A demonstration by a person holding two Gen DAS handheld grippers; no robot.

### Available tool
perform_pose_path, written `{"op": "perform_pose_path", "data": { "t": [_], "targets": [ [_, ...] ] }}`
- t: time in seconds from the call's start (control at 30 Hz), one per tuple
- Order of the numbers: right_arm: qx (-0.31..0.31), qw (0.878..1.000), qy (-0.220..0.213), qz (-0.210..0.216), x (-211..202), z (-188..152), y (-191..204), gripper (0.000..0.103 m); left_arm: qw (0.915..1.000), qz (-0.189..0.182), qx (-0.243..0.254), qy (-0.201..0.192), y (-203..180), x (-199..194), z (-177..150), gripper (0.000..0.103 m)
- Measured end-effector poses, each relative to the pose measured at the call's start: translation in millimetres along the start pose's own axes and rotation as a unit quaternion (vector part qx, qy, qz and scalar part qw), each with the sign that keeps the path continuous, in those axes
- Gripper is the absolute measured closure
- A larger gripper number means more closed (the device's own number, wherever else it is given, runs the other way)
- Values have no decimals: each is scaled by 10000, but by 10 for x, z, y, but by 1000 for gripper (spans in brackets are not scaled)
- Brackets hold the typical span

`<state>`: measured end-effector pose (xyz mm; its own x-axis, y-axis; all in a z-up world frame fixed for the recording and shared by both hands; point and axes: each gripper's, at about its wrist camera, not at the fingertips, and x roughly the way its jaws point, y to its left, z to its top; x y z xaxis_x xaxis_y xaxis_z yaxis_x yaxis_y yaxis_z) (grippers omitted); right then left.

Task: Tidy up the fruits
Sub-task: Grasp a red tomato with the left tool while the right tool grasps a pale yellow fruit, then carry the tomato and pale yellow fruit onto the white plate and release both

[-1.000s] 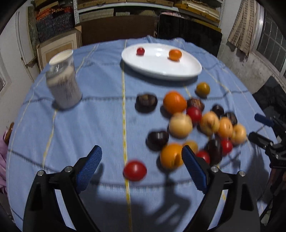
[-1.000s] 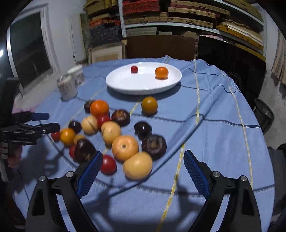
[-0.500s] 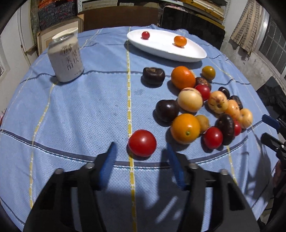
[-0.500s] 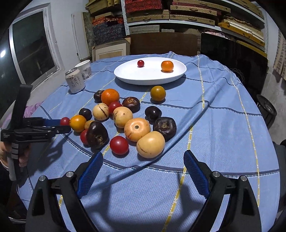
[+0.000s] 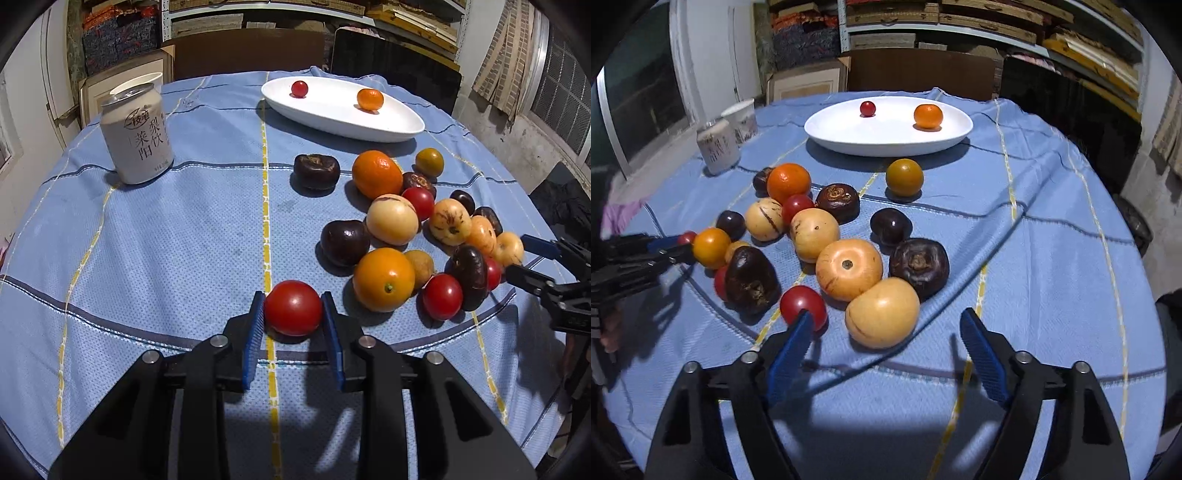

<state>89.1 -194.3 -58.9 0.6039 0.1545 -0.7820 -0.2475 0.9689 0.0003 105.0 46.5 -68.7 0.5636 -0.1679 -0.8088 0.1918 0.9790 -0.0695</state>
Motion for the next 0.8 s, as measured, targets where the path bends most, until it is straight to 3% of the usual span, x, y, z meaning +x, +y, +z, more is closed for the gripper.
{"op": "perform_pose_path", "data": {
  "t": [0.07, 0.17, 0.3, 0.4, 0.57, 0.8],
  "targets": [
    [-225, 9996, 19, -170, 31, 28, 63, 42, 10000, 2, -1, -4, 1, 2, 0, 73],
    [-295, 9994, 199, 2, 128, 50, 75, 56, 10000, -8, -6, -4, 3, 2, -1, 73],
    [-137, 9996, 242, 94, 160, 18, 8, 60, 10000, -18, -18, -10, 10, -3, 0, 73],
    [227, 9982, 152, 531, 110, -11, -114, 60, 10000, 26, 12, -15, 2, -13, -4, 73],
    [359, 9972, 31, 658, -20, -32, -149, 61, 9999, -41, 82, -78, -23, -76, -11, 74],
    [505, 9916, -390, 1123, -383, 146, -268, 61, 9989, -213, 252, -342, -59, -390, 139, 74]
  ]
}}
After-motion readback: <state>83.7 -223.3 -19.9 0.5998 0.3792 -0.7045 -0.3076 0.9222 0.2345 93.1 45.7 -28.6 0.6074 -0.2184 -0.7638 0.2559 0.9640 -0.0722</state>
